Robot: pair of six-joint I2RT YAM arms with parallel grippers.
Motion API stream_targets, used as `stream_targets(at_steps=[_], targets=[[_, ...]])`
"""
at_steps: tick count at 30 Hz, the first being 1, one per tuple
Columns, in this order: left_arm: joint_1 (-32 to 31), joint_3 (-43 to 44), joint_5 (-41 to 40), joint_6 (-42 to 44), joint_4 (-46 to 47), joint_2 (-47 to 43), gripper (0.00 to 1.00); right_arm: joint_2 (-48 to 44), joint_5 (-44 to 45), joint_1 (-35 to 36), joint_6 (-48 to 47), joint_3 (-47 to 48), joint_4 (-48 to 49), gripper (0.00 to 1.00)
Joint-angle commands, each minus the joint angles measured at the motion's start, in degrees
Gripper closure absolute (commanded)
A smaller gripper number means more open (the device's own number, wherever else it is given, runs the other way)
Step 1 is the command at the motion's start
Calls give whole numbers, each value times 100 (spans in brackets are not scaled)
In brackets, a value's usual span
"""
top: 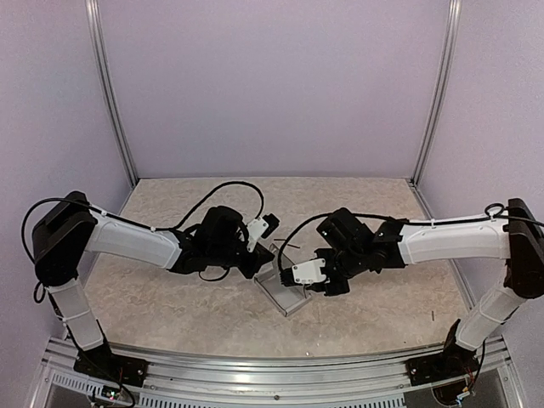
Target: Fold the paper box
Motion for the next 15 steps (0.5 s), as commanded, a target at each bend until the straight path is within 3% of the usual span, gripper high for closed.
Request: stream_targets(at_steps=[1,8,15], targets=[[-124,-687,-175,-100,76,-165,100,-54,355,429,-36,-119,155,73],[-221,-1040,-250,-445,367,-279,100,254,964,809,64,27,242,75],[-300,-679,-205,-600,-99,-573,100,431,1211,808,478,532,102,76]])
